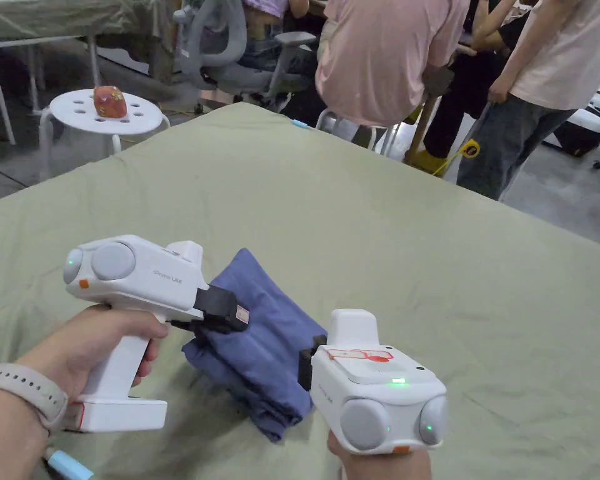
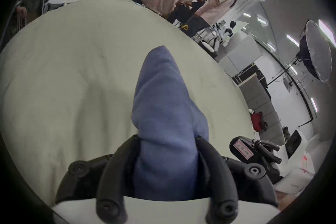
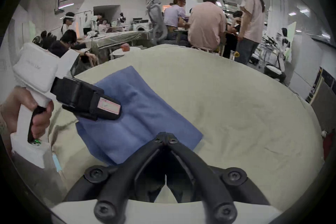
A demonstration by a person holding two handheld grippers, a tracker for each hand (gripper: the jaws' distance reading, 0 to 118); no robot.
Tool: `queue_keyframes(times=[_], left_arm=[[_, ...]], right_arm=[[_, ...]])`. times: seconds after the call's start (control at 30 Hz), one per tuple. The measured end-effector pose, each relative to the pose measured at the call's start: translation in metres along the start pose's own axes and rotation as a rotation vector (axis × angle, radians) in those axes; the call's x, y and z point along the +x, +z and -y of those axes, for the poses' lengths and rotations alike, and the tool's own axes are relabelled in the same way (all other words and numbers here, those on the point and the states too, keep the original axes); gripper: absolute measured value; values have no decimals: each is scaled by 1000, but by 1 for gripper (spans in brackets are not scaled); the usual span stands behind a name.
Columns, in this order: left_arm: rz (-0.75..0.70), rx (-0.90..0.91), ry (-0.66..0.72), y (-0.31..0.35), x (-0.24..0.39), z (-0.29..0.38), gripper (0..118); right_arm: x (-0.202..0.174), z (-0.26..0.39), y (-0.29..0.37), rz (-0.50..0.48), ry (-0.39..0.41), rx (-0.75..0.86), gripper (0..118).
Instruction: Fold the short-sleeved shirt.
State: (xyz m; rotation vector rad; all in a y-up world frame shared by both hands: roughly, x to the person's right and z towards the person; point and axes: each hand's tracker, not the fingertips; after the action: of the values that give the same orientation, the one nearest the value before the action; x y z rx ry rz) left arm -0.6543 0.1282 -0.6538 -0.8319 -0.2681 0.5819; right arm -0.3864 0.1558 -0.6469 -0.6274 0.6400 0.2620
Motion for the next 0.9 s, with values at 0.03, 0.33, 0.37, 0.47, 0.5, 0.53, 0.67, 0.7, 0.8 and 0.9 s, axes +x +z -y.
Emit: queue_keyframes(times=[0.03, 0.33, 0.37, 0.47, 0.5, 0.53, 0.67, 0.7, 0.8, 0.9], left_arm=[[6, -1, -1, 0, -1, 3, 35], [-236, 190, 35, 44, -2, 12, 85], [-265, 219, 34, 53, 5, 14, 81], [-343, 299, -41, 71, 39, 26, 33], [-366, 303, -109, 71, 59, 33, 14], [-381, 311, -147, 71, 70, 37, 7], [-443, 393, -299, 53, 148, 60, 4], [-466, 425, -376, 45, 176, 67, 0], [-426, 512, -495, 27, 248, 84, 0], [-420, 603, -596, 14, 319, 95, 0]], right_arm=[[-3, 1, 1, -6, 2, 0, 0], [14, 6, 19, 4, -7, -1, 0], [20, 7, 23, 7, -20, 6, 0], [35, 15, 46, 26, -43, 37, 0], [43, 18, 55, 36, -39, 50, 0], [50, 20, 62, 40, -38, 57, 0], [96, 35, 118, 110, -90, 147, 0], [113, 42, 140, 129, -110, 181, 0], [167, 57, 187, 171, -118, 239, 0], [214, 74, 240, 302, -113, 286, 0]])
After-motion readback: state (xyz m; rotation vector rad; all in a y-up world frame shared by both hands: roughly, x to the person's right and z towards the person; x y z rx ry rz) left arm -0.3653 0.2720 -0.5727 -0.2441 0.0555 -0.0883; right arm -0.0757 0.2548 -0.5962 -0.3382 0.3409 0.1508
